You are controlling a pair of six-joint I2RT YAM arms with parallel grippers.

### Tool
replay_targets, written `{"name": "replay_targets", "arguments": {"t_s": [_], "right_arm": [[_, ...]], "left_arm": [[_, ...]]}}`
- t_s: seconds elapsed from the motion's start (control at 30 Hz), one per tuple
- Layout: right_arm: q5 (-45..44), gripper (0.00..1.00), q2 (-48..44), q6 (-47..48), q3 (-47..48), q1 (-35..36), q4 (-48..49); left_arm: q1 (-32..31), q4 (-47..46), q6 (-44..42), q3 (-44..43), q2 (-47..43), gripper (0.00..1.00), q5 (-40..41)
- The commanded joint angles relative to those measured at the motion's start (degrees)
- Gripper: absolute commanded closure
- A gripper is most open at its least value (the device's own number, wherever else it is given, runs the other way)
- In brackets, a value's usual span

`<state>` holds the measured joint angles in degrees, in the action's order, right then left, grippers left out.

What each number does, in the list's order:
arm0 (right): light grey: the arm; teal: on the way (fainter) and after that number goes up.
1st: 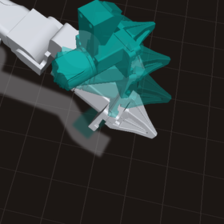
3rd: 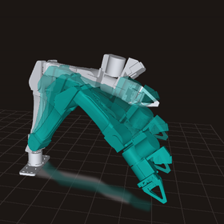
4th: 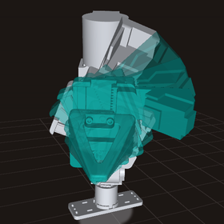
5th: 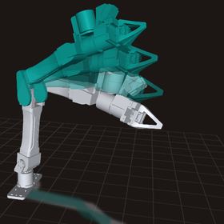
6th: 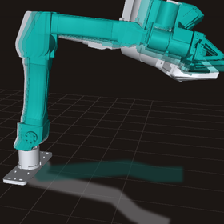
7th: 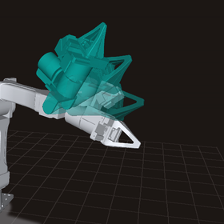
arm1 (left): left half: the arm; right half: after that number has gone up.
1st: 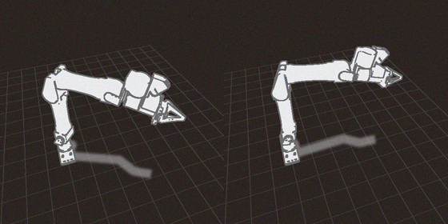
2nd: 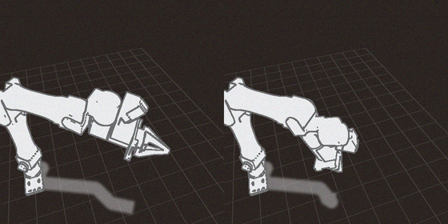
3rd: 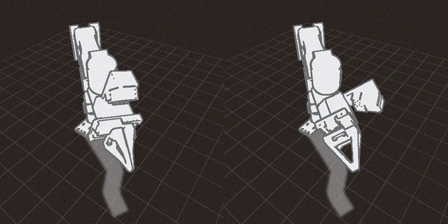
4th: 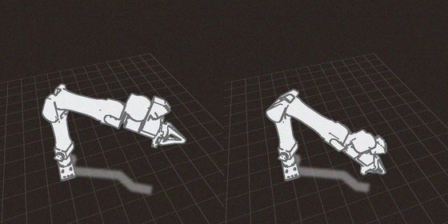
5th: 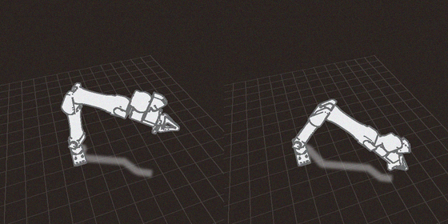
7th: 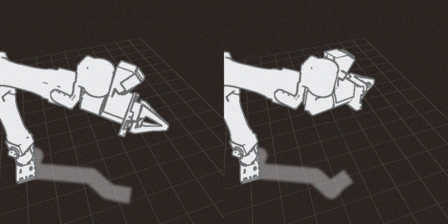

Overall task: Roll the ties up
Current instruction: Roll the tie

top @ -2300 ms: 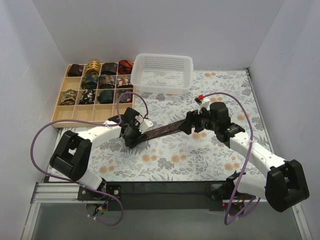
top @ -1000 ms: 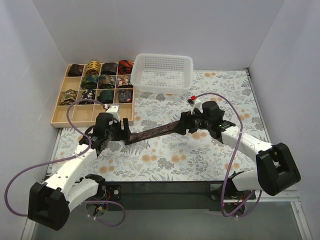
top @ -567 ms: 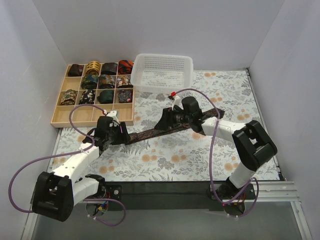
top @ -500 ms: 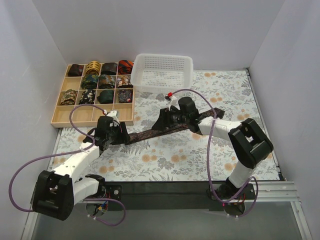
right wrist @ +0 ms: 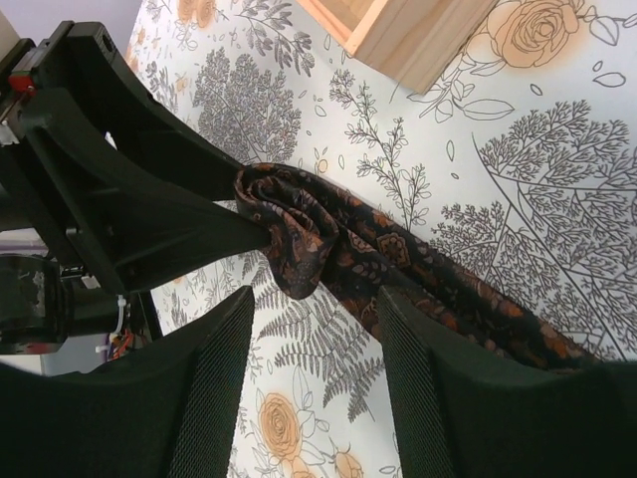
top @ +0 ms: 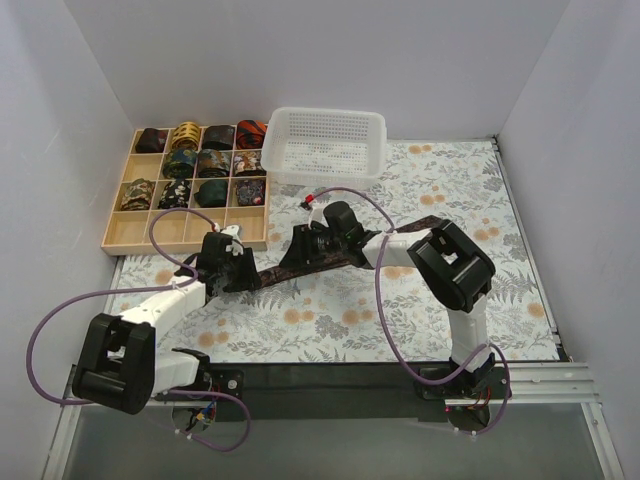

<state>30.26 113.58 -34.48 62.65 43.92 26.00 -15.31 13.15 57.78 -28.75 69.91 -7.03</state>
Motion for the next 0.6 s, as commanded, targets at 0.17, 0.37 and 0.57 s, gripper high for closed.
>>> {"name": "replay_targets", "arguments": {"t_s": [0.17, 0.37, 0.57], "right_arm": [[0.9, 0.52, 3.9, -2.1, 4.8, 1.7, 4.1], [1.0, 0.54, 6.2, -2.5, 6.0, 2.3, 4.1], [1.7, 0.57, 8.5, -3.3, 7.0, 2.7, 4.1]], "left_arm": [[0.3, -1.9, 1.1, -1.8, 1.5, 0.59, -0.4], [0.3, -2.9, 1.6, -1.6, 2.7, 0.59, -0.6], [0.2, -4.0, 2.4, -1.0, 3.2, 0.59, -1.0]]}}
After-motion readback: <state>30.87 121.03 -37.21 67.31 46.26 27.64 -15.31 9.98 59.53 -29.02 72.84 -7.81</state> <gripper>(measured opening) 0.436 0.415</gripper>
